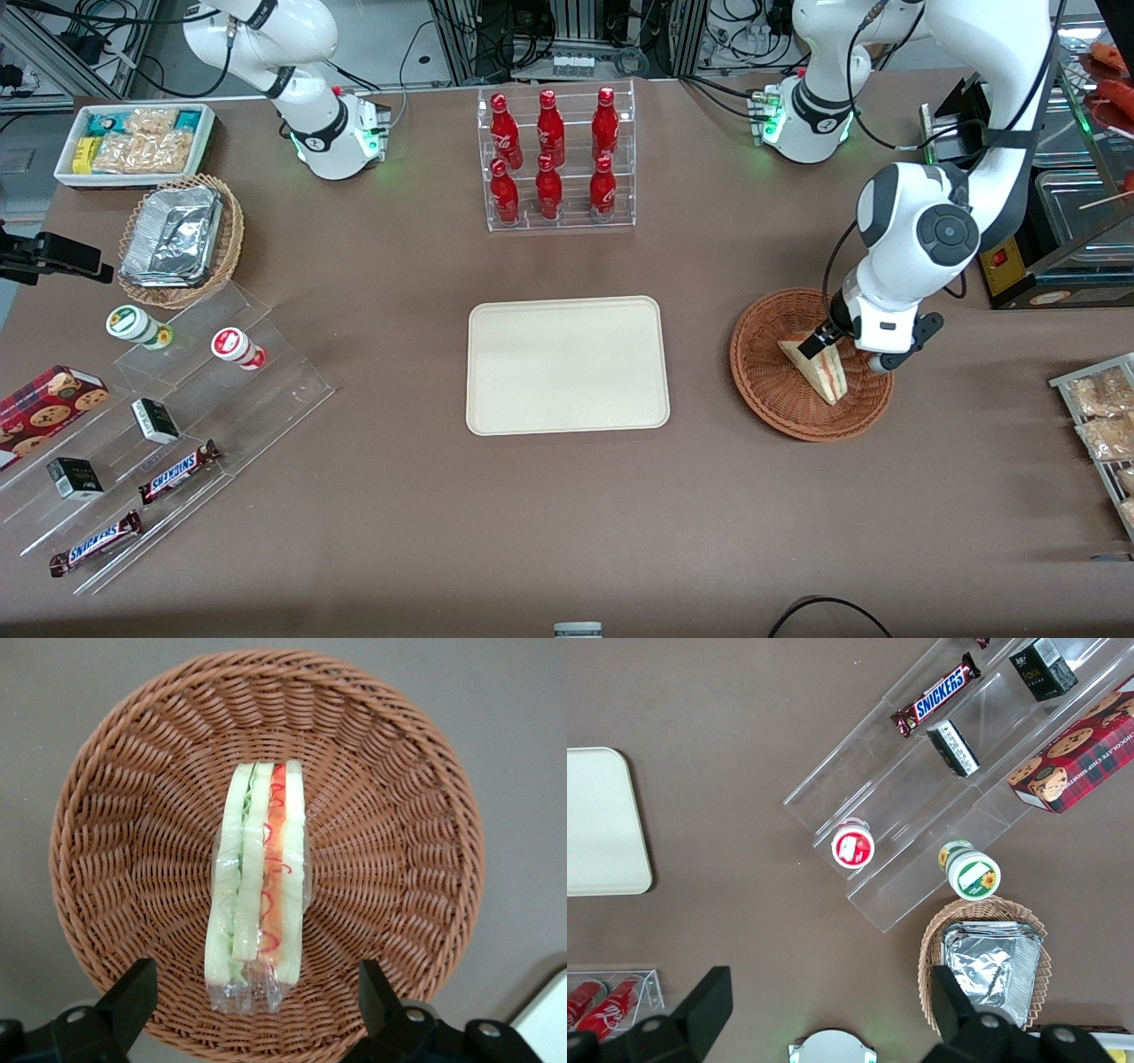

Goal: Place sandwich from basket to tray
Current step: 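Lower the open left gripper around the wrapped sandwich, then close the left gripper on the sandwich and lift it from the basket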

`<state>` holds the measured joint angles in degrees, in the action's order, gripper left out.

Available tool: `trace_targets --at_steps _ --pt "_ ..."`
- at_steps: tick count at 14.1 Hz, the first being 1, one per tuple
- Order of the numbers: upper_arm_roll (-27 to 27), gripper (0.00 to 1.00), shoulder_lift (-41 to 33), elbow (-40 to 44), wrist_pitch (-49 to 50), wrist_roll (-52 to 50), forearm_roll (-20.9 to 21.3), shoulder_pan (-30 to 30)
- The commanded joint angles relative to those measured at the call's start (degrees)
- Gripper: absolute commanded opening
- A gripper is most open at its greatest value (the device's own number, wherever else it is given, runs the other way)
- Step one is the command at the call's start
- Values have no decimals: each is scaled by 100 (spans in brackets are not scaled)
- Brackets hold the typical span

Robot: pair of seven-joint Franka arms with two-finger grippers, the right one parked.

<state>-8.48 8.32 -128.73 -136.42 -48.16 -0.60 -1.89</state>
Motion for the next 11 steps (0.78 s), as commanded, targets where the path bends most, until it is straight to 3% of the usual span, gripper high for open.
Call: trace_targets --at_steps 1,7,8,11 --pt "22 100 221 -47 -358 -368 16 -31" --pt "48 100 556 -29 -561 -414 25 -31" --pt "57 95 565 -29 -570 -414 25 -31" --pt "57 14 539 -56 -562 -405 208 -22"
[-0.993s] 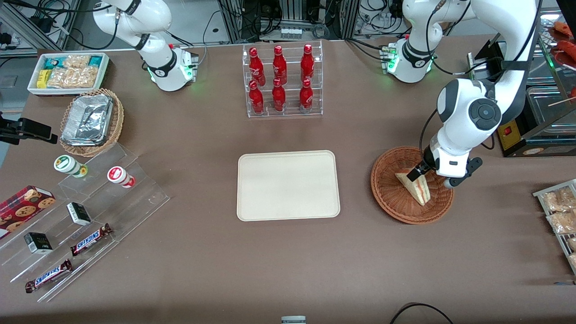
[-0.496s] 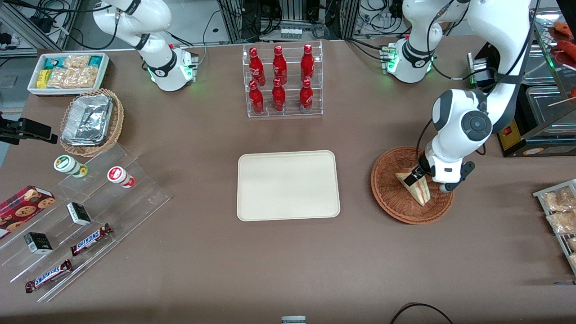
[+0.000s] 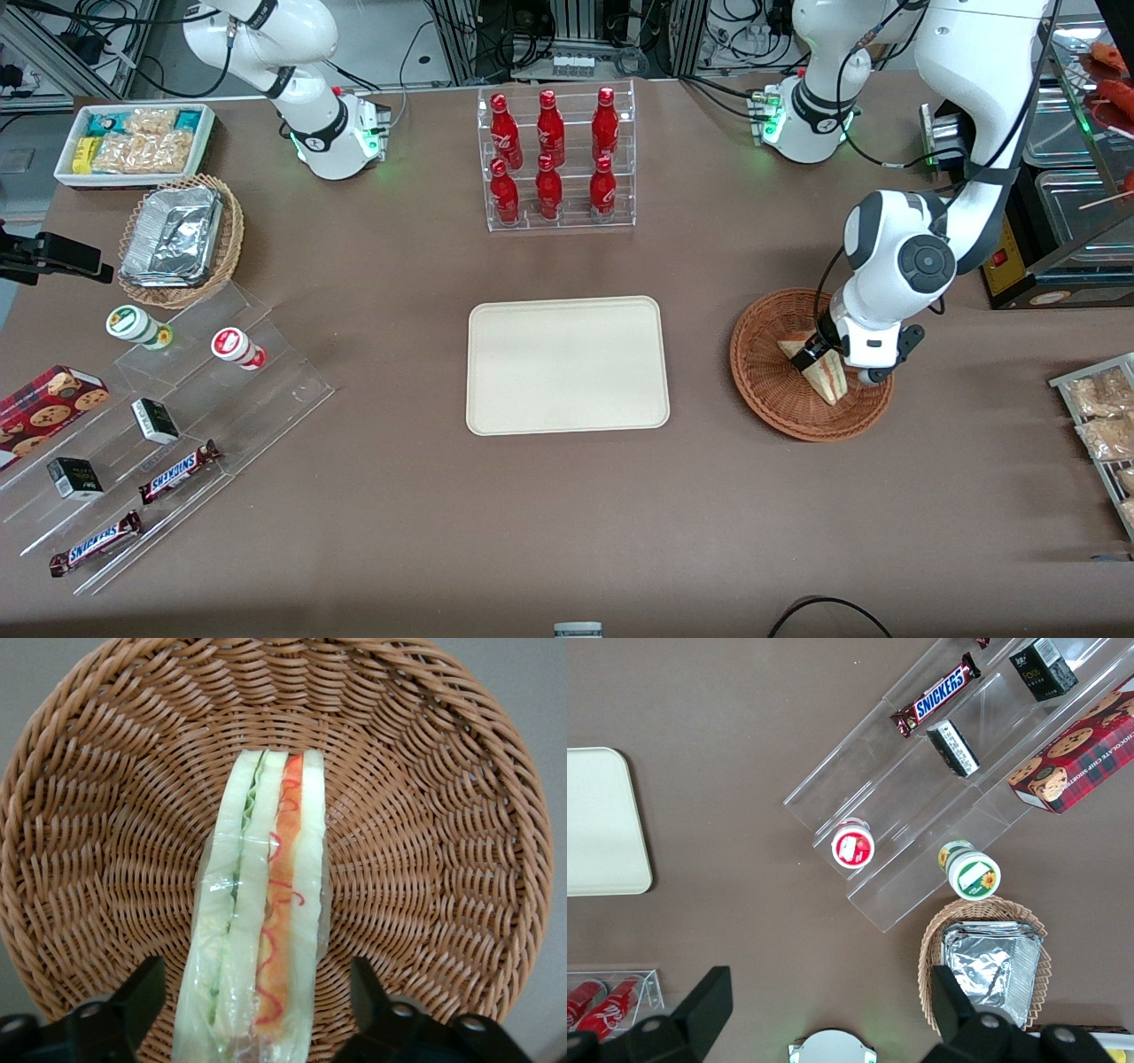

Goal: Place sandwich from basket to tray
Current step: 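Close the left gripper on the sandwich and lift it from the basket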

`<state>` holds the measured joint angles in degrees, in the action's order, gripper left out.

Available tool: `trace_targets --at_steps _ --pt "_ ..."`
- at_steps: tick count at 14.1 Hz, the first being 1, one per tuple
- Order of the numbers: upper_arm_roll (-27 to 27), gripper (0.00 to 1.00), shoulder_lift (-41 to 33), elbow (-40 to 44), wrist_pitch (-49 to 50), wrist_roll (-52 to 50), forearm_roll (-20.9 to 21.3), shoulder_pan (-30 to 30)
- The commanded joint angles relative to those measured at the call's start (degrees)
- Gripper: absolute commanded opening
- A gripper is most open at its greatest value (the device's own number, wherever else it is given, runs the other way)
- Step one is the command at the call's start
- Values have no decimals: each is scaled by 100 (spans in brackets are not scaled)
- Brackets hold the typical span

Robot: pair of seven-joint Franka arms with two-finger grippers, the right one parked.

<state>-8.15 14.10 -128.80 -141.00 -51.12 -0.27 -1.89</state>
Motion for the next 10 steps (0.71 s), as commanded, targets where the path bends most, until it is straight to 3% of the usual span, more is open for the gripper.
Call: trace_targets --at_steps 1,6,10 --pt "24 0 -65 -57 -94 -91 246 -22" --pt "-2 0 -311 204 432 14 545 -40" --pt "-247 0 -119 1714 2170 409 528 -49"
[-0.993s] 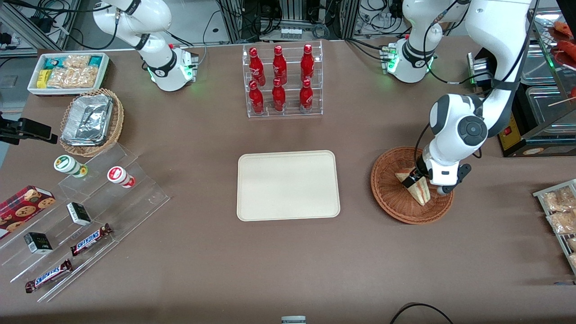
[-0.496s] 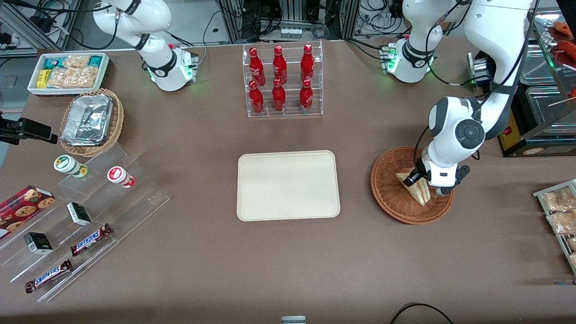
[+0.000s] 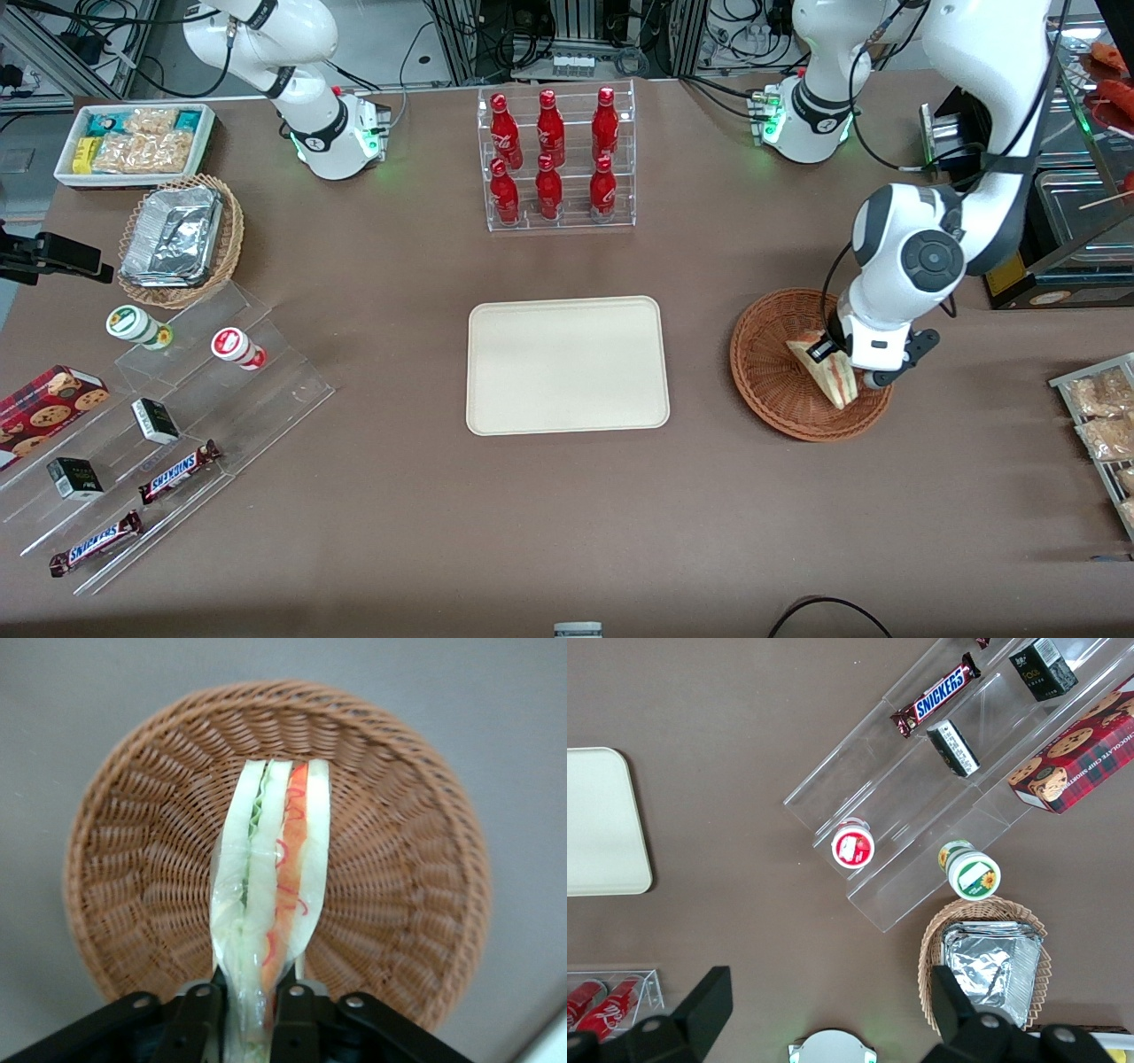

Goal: Place sandwich from basket to tray
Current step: 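Close the left gripper on the sandwich and lift it from the basket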

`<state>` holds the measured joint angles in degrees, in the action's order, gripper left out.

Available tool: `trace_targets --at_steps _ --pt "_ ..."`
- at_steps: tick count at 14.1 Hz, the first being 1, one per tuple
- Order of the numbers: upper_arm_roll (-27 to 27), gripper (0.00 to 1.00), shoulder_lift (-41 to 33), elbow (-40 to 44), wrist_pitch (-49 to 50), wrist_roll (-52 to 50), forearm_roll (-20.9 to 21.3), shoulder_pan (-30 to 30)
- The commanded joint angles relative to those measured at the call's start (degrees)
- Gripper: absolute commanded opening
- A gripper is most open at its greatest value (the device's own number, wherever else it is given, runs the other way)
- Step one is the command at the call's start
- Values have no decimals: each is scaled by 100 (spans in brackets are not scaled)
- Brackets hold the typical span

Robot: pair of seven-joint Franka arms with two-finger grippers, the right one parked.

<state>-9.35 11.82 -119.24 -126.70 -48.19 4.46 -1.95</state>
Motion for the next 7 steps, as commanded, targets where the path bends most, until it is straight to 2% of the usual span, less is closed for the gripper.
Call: trace_targets --at_steps 1,7 --pt "-294 0 258 1066 970 125 55 -68" --pt "-1286 0 1128 2088 1411 407 37 -104"
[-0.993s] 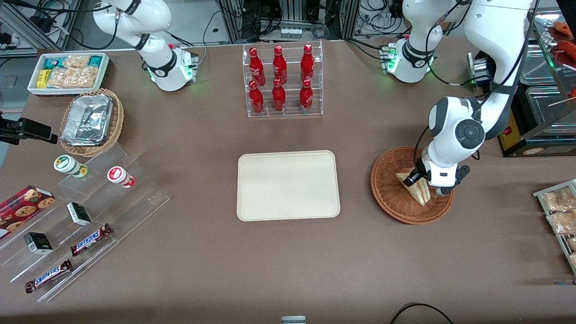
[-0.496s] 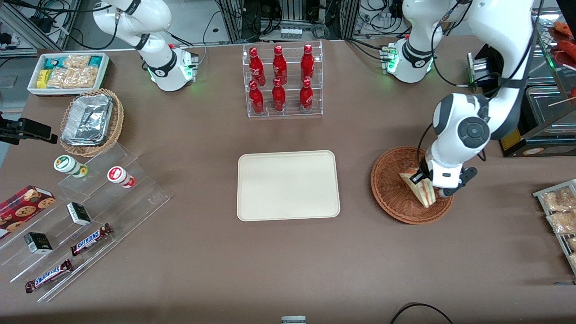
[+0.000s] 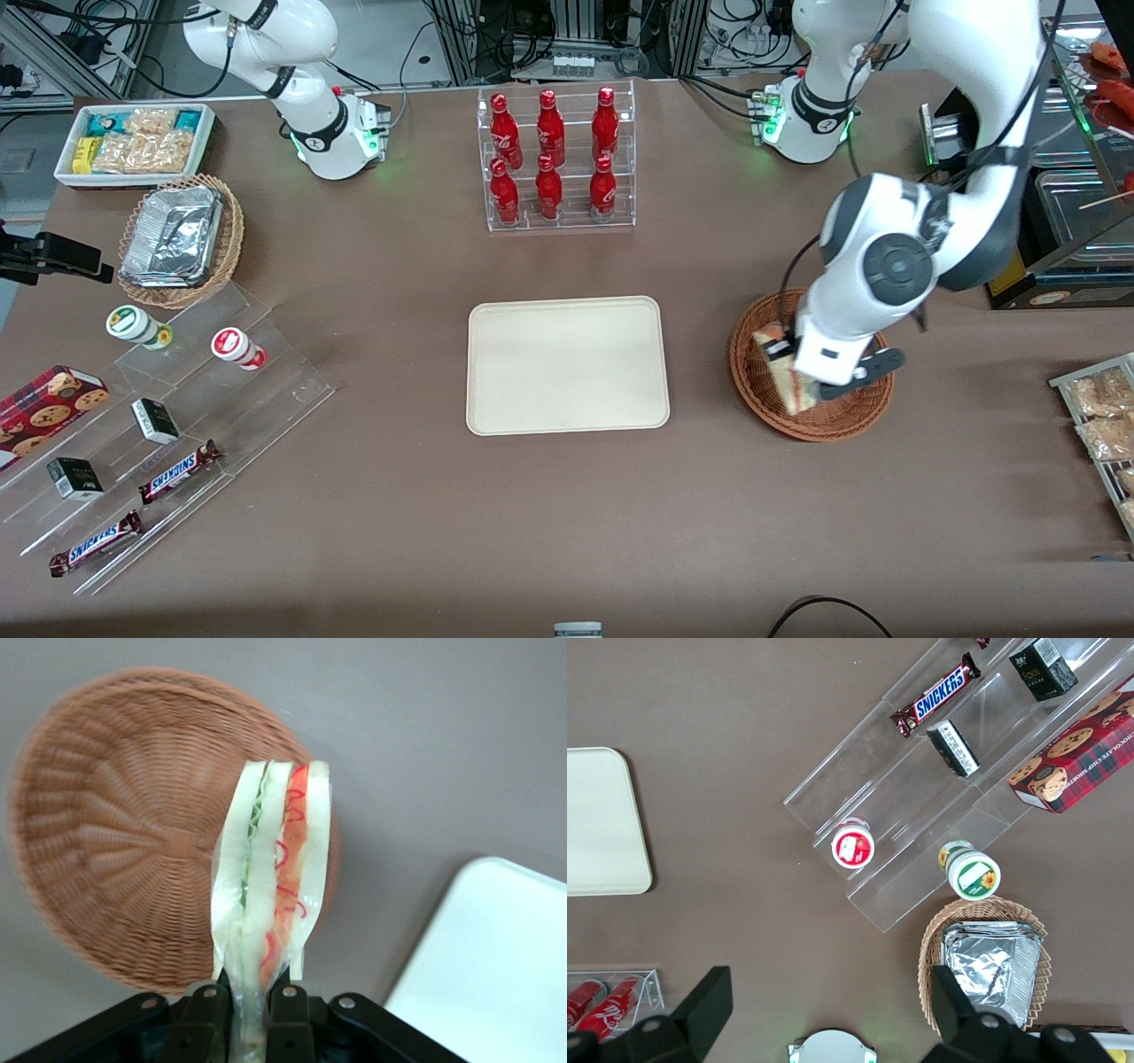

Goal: Place sandwich from basket to tray
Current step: 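Carry the sandwich with the left gripper over the cream tray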

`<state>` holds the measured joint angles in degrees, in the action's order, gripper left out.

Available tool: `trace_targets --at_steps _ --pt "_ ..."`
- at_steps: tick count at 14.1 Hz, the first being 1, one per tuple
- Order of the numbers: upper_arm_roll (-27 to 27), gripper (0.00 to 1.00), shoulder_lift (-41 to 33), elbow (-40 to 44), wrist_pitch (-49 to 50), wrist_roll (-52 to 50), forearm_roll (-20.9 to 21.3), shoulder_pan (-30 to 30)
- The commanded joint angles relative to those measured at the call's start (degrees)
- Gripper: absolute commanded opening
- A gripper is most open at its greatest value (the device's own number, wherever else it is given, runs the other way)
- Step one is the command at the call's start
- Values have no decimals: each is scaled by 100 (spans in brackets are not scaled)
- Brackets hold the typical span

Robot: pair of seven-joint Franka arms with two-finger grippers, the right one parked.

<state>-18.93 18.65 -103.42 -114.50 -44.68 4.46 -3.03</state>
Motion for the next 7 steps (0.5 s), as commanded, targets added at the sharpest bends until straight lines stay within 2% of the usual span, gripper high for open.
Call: trace_targets --at_steps 1,3,6,7 --pt "-505 0 577 629 200 4 47 -5" --pt "-839 0 955 1015 252 -364 99 -170" --pt "-823 0 1605 1779 437 -891 178 -873" --pt "-823 0 1798 2008 437 -1154 335 -1075"
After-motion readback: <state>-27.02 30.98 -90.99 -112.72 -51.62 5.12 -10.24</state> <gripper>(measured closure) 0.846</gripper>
